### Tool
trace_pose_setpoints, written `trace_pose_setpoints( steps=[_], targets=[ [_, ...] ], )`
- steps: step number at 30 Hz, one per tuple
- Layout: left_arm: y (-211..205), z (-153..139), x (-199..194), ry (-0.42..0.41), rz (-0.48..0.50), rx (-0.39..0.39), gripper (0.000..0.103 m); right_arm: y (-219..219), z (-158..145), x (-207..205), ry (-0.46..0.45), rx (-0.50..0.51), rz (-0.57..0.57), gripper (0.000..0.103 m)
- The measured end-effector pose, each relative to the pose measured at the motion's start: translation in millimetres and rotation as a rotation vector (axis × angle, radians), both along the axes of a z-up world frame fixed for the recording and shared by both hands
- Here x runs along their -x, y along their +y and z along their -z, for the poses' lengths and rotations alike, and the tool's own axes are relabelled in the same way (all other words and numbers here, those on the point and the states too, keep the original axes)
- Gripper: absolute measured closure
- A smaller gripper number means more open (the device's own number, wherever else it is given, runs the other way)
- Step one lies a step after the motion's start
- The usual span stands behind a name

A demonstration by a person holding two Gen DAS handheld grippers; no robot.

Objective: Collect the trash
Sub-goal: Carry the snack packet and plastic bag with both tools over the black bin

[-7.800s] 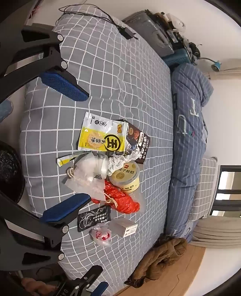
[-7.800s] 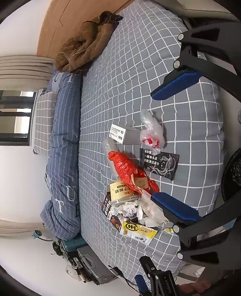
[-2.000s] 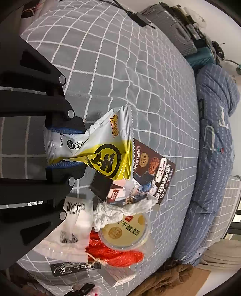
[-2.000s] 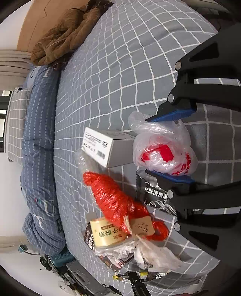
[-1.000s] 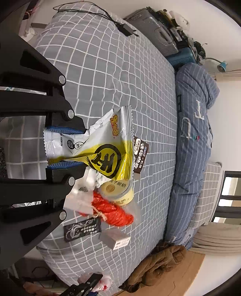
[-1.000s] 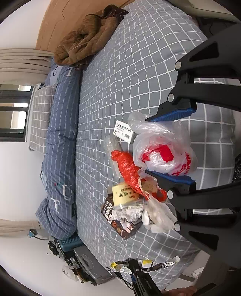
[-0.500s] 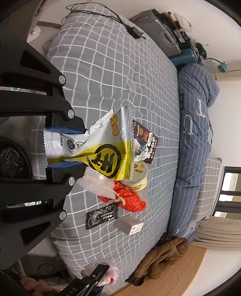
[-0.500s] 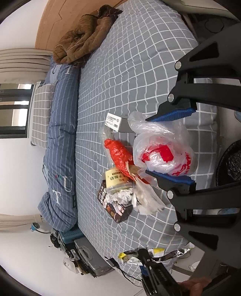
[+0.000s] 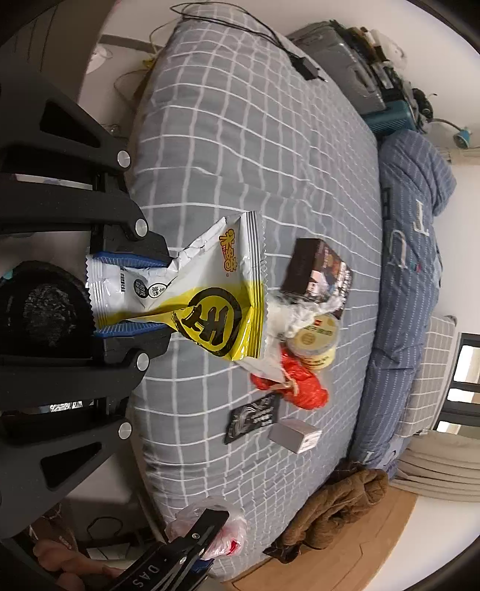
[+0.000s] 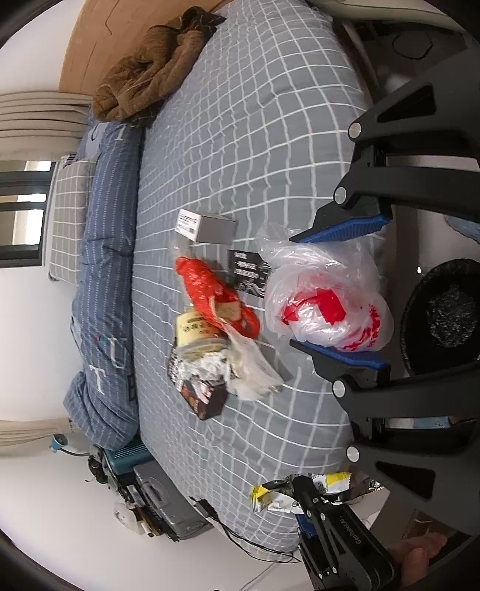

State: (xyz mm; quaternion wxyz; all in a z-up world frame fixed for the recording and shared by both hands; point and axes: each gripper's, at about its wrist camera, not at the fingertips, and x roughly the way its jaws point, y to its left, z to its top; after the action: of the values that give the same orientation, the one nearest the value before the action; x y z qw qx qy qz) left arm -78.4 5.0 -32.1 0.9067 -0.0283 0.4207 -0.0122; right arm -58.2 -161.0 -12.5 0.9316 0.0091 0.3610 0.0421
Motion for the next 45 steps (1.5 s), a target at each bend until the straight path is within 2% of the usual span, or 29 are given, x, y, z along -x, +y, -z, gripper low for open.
trace_pose_setpoints(
  steps=[19,30,39,45],
  targets=[
    [4,48,62,0.129,-0.022,0.014,0.079,25,45,60,0.127,-0.005,-0.033,0.057],
    [8,76,90,0.205,-0.030,0.030,0.079,33,66,78,0.193,-0.008,-0.035,0.057],
    [13,111,87,0.259,-0.033,-0.011,0.079,40,113,73,0.291,0.009,-0.044,0.057],
    [10,142,76,0.311,-0.019,0.007,0.079,44,149,61,0.363,-0.001,-0.043,0.057]
  ],
)
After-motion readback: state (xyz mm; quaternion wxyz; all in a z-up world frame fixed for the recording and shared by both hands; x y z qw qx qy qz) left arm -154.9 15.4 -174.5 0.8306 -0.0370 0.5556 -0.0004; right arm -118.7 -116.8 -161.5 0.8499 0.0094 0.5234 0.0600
